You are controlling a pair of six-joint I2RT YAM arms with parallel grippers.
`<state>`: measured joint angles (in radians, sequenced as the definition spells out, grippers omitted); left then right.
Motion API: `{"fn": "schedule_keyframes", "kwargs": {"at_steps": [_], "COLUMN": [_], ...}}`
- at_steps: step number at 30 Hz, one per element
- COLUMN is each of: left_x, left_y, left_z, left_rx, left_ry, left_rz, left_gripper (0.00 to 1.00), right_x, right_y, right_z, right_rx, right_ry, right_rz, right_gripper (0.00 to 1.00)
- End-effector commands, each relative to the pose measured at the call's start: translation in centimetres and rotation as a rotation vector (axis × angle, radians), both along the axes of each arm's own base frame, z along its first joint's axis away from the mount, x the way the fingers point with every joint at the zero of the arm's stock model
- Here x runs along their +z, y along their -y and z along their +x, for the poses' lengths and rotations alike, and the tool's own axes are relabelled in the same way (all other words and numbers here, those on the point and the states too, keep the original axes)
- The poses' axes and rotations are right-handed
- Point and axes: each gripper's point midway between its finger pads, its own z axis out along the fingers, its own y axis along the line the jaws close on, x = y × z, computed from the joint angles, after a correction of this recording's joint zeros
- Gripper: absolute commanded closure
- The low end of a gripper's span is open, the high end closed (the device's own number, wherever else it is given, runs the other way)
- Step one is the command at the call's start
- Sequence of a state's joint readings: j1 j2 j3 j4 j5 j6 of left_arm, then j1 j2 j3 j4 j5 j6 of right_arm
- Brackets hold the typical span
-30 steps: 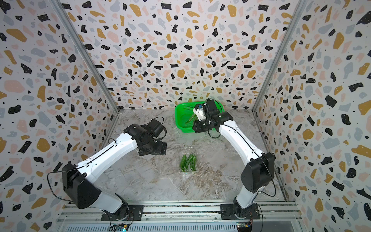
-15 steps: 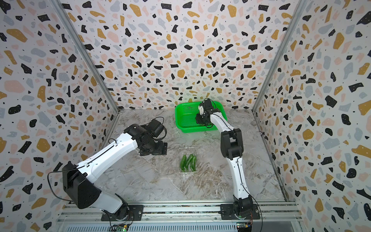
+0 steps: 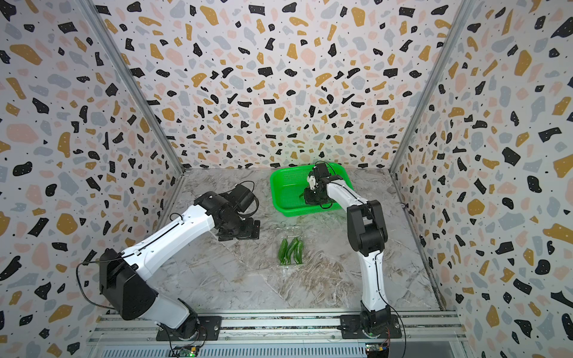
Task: Take small green peppers out of containers
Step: Place the green pepper in the basket, then pick up the green pepper from the packing box.
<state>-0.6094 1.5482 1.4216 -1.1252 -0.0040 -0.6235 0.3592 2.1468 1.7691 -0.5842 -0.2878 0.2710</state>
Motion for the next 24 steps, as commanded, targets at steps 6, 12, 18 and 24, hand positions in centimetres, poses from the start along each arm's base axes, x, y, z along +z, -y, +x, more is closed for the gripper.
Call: {"fn": "schedule_keyframes", "kwargs": {"at_steps": [6, 12, 18, 24], "left_x": [0.7, 1.3, 1.2, 0.4], "left_y": [0.5, 0.2, 0.0, 0.0], "left_z": [0.8, 1.0, 1.6, 1.2], "left_rx": [-0.007, 0.014, 0.038, 0.044], "left_ry": [0.019, 0.042, 0.043, 0.019], "left_rz": [-0.020, -0.024, -0.047, -0.065], "left_gripper": [0.04, 0.04, 0.04, 0.04], "right_x": [7.3, 11.3, 8.5, 3.7], "right_y": [0.0, 0.1, -2.0, -3.7], "right_z": [-2.4, -8.2, -17.7, -24.2], "right_rx": [0.041, 0.121, 0.265, 0.334], "right_ry": [0.080, 0.050, -0.084, -0.190], "right_rz": [-0.036, 0.002, 0.003, -0.005], "right_gripper": [0.36, 0.34, 0.34, 0.38]}}
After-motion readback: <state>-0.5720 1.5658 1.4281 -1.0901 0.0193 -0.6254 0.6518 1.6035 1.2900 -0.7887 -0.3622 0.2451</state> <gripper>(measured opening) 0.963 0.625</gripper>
